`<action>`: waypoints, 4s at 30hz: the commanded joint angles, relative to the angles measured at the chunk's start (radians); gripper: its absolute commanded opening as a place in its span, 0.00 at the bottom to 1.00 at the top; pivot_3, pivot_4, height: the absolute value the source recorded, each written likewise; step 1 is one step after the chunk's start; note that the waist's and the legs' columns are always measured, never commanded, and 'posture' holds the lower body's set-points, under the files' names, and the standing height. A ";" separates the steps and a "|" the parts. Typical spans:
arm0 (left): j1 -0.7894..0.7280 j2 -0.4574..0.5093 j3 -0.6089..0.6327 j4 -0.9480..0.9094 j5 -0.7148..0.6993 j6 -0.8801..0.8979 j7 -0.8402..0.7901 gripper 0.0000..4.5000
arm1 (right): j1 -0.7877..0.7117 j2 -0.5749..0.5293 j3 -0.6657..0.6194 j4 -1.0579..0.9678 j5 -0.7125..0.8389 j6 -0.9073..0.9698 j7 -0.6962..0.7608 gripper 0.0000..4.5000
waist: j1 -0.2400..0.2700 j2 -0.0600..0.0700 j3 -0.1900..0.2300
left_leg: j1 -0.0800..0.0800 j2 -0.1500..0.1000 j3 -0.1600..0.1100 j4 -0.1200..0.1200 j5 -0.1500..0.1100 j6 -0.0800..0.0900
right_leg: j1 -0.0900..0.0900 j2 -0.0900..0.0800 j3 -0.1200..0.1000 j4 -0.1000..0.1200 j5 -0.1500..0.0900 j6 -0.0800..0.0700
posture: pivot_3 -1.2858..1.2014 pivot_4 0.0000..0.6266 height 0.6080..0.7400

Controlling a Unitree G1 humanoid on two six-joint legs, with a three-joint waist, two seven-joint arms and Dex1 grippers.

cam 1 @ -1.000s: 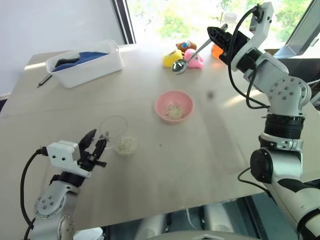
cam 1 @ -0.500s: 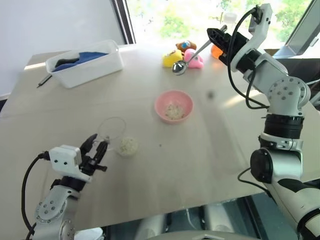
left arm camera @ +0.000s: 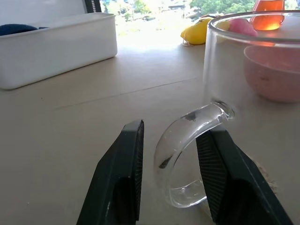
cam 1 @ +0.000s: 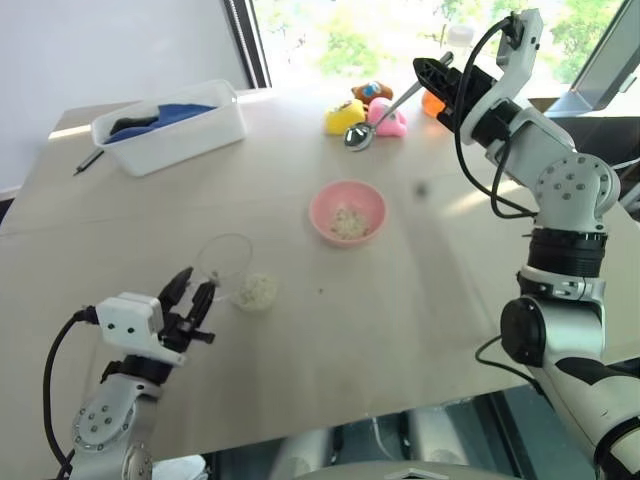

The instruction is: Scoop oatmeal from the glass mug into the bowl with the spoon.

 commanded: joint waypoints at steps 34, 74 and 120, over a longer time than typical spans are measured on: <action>0.015 0.000 -0.003 0.024 0.019 -0.033 -0.013 0.27 | -0.009 -0.002 -0.012 -0.024 0.011 -0.009 0.007 0.00 | 0.000 0.000 0.000 | 0.000 0.000 0.000 0.000 0.000 0.000 | 0.000 0.000 0.000 0.000 0.000 0.000 | 0.52 0.24 1.00; -0.007 0.027 0.008 0.033 -0.006 -0.011 -0.032 0.13 | 0.012 0.009 -0.014 -0.045 0.017 -0.011 -0.011 0.00 | 0.000 0.000 0.000 | 0.000 0.000 0.000 0.000 0.000 0.000 | 0.000 0.000 0.000 0.000 0.000 0.000 | 0.52 0.24 1.00; -0.344 0.177 -0.107 0.318 0.002 -0.011 -0.263 0.63 | 0.040 0.016 -0.022 -0.088 0.020 -0.020 -0.043 0.00 | -0.002 0.000 0.000 | 0.000 0.000 0.000 0.000 0.000 0.000 | 0.000 0.001 0.000 0.000 0.000 0.000 | 0.52 0.24 1.00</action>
